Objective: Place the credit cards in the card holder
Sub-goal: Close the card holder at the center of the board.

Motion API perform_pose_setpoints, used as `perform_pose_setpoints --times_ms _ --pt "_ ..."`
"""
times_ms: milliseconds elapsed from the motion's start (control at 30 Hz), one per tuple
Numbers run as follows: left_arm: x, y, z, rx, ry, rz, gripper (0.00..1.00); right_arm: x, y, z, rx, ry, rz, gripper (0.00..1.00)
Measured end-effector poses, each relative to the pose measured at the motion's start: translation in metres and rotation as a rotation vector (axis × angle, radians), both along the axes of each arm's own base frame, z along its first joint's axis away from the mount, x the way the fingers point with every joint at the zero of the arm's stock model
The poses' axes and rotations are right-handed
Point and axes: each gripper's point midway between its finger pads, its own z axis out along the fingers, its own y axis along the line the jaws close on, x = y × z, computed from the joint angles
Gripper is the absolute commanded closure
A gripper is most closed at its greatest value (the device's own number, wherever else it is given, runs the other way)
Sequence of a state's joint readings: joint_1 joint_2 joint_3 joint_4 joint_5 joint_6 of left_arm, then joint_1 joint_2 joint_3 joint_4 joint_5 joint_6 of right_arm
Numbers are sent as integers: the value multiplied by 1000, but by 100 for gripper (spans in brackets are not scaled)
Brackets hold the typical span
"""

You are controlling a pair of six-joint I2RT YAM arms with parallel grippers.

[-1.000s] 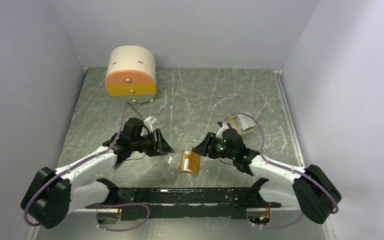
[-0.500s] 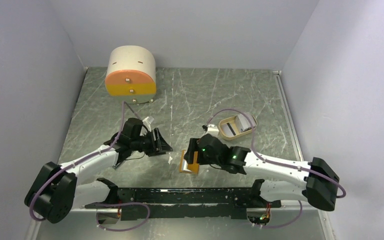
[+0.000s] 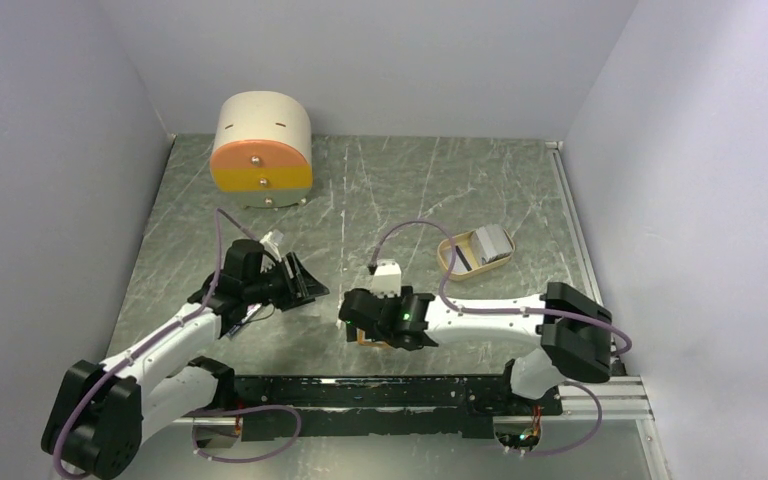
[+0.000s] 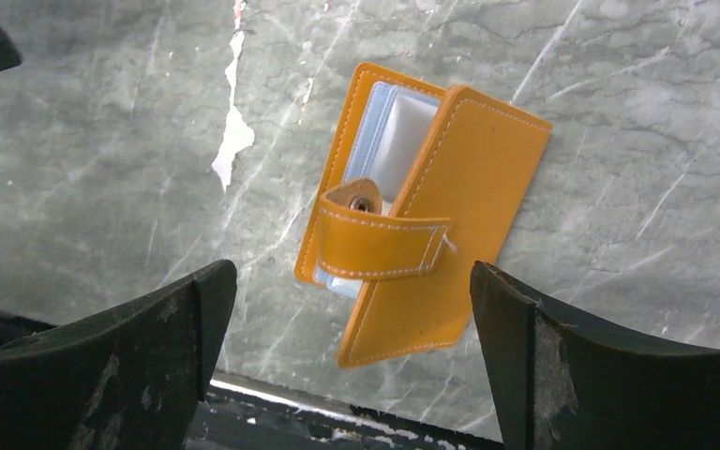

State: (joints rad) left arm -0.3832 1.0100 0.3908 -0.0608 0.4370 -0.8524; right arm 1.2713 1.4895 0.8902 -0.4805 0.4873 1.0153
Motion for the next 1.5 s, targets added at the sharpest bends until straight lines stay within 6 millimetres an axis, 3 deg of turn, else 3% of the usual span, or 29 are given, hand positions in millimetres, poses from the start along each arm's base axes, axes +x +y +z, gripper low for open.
perform_pose_setpoints --times_ms 333,567,900,1033,1133,1333,1500 --pt "-3 9 10 14 -55 19 42 13 13 -10 -125 -5 -59 0" --pt "-11 17 12 24 -78 37 42 10 9 -22 -206 0 -69 0" --pt "-12 18 12 24 -80 39 42 24 3 -37 -376 -59 -110 1" --pt "-13 18 9 26 -74 40 42 26 0 -38 -379 -81 -118 21" --pt "-13 18 9 25 -75 40 42 27 -4 -40 -375 -94 -118 44" --pt "-13 18 10 24 -78 40 43 27 -10 -37 -370 -111 -81 72" --pt "-13 17 15 12 -91 41 43 25 -11 -24 -307 -127 -17 86"
